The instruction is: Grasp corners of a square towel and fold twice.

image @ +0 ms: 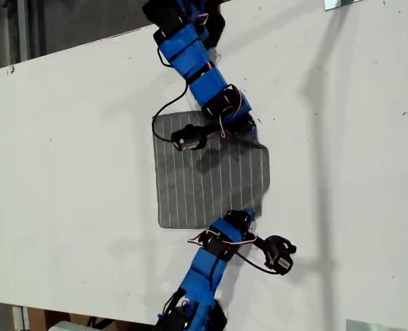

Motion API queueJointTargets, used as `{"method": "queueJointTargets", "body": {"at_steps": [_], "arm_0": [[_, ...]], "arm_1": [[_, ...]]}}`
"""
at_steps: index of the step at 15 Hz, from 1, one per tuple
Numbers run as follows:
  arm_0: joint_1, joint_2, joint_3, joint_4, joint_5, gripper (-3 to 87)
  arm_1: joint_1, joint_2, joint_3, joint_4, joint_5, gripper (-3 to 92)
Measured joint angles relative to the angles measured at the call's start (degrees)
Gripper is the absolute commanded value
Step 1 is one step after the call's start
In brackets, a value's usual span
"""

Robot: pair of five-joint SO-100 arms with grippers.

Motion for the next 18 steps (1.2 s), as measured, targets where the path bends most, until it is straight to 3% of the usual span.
{"method": "queueJointTargets", "body": {"at_steps": [4,7,13,18], "arm_0": [[-0.1,-0.1,-12.8,12.9,2.4,-0.3],[0.0,-0.1,-19.4,19.2,4.6,-0.3],[-2.1,4.2,-21.5,25.8,8.9,-0.3],[-10.1,13.2,-21.5,29.5,16.5,-0.3]], "arm_1": [[1.3,5.5,-1.0,5.4,-1.7,-0.1],[3.5,9.6,-2.2,9.2,-3.4,-0.1],[8.4,13.3,-4.7,14.8,-6.8,-0.1],[16.3,19.1,-4.7,17.2,-10.5,-0.1]]}}
